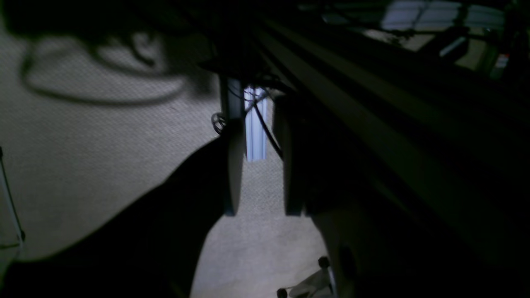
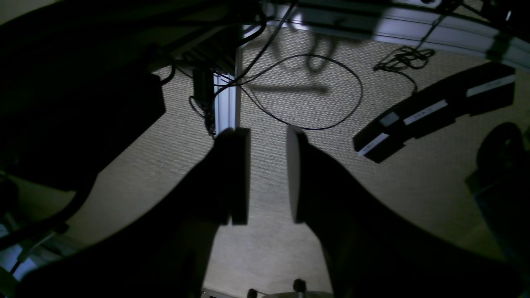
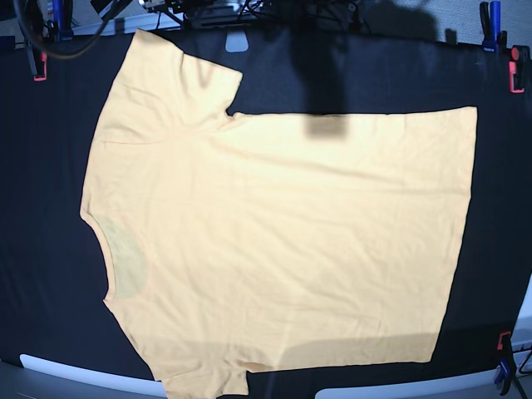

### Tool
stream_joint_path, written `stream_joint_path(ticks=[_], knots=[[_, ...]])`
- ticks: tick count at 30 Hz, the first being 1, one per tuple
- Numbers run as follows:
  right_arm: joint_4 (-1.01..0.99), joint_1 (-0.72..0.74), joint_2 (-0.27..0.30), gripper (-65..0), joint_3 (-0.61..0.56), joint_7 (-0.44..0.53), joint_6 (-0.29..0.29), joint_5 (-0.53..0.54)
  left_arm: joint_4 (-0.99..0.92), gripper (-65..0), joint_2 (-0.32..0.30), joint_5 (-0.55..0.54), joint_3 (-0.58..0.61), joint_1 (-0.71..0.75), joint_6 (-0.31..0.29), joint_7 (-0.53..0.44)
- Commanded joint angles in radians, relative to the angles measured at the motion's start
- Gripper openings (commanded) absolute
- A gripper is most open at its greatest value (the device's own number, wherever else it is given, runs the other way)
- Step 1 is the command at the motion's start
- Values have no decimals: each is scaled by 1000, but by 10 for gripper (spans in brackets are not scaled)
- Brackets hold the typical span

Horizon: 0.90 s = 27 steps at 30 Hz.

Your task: Layout the t-shirt on the table in an organized manner, then fold the t-shirt properly

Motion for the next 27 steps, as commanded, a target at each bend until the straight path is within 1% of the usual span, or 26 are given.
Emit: stream_joint_path(ticks=[1, 5, 9, 11, 13, 14, 16, 19, 24, 27], knots=[[17, -20, 5, -499, -1, 0, 14, 3, 23, -495, 2, -4, 2, 18, -3, 8], [127, -105, 15, -499, -1, -2, 29, 16, 178, -495, 2, -13, 2, 110, -3, 45], [296, -212, 27, -499, -1, -49, 57, 95, 387, -495, 2, -92, 2, 230, -5, 92], [392, -268, 37, -499, -1, -80, 83, 136, 499, -495, 1, -98, 2, 293, -8, 114], [490, -327, 51, -499, -1, -100, 90, 171, 608, -495, -10, -108, 2, 353, -8, 140], [541, -358, 60, -499, -1, -104, 89, 188, 662, -495, -17, -130, 2, 383, -8, 157], [639, -422, 84, -499, -1, -106, 88, 201, 764, -495, -40, -174, 2, 440, -12, 188], [781, -516, 129, -499, -1, -107, 89, 250, 905, -495, -82, -177, 2, 523, -35, 198], [998, -665, 220, -499, -1, -126, 89, 342, 1123, -495, -150, -187, 2, 656, -37, 214], [1138, -751, 276, -499, -1, -123, 89, 354, 1251, -495, -189, -183, 2, 711, -37, 210]])
